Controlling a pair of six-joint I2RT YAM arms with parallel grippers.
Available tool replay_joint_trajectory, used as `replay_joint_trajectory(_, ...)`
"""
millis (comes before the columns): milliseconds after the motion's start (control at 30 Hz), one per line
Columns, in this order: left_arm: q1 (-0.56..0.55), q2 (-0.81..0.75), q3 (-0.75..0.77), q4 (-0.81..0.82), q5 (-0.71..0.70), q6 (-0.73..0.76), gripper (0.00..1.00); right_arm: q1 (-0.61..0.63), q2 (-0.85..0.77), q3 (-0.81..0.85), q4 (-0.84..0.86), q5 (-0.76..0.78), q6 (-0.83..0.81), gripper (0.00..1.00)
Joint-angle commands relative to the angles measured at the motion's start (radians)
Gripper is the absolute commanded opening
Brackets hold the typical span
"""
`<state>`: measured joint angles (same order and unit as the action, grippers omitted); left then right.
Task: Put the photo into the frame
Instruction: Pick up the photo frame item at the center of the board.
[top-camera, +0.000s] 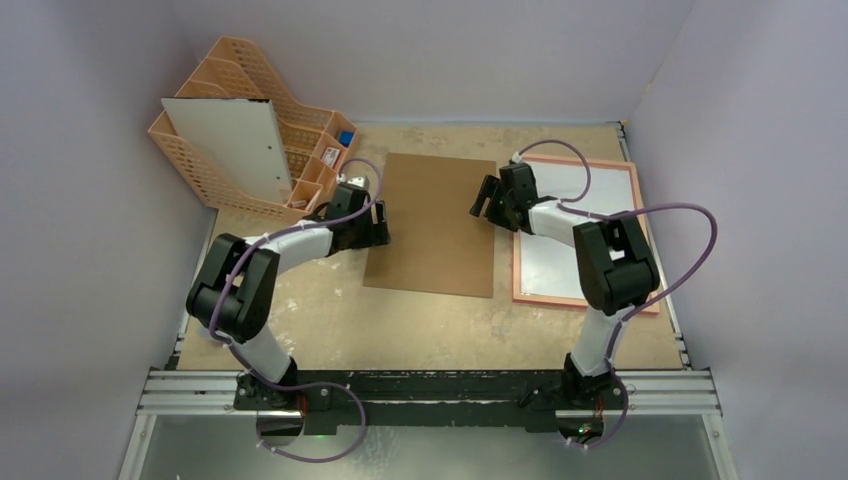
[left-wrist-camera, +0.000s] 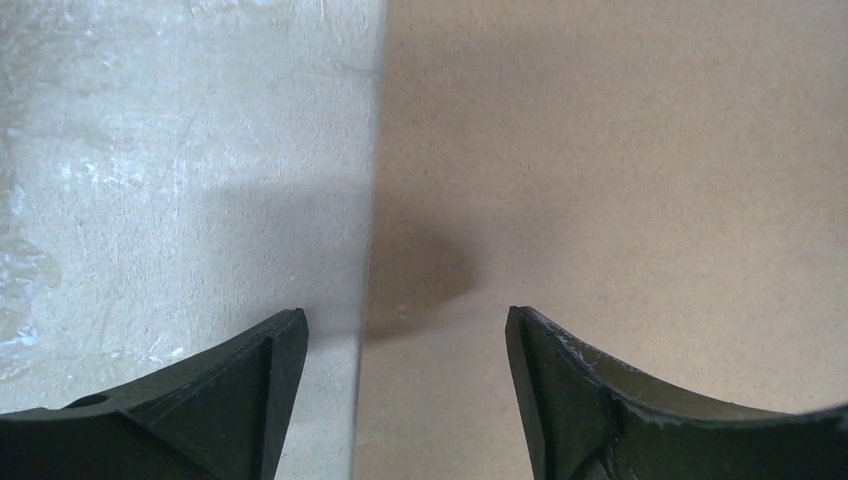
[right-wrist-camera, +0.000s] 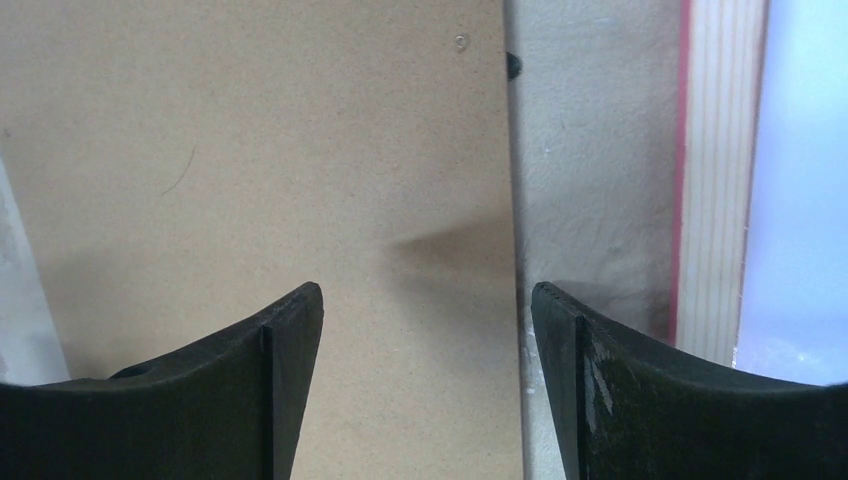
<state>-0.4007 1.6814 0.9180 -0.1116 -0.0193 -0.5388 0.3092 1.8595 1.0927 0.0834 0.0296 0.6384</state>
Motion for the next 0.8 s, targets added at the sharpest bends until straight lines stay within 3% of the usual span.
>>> replay_joint_trajectory(0,0.0,-0.004,0.04,0.089,-0.044,-0.01,0.76,0.002,-0.028,-0.021,-0.115,0.104,0.023,0.79)
replay_joint_trajectory(200,0.003,0.066,0.058,0.141,0.007,-0.016,0.74,0.003,-0.014,-0.047,-0.087,-0.01,0.018,0.79)
replay_joint_trajectory(400,0.003,0.12,0.068,0.075,0.06,-0.054,0.67,0.001,-0.056,-0.105,0.03,-0.27,0.034,0.77)
replay_joint_trajectory(533,0.003,0.136,0.044,0.124,0.165,-0.064,0.62,0.001,-0.097,-0.098,0.085,-0.399,0.045,0.75)
replay_joint_trajectory(767,0.002,0.142,0.029,0.174,0.319,-0.067,0.57,0.001,-0.218,-0.096,0.078,-0.443,0.066,0.75)
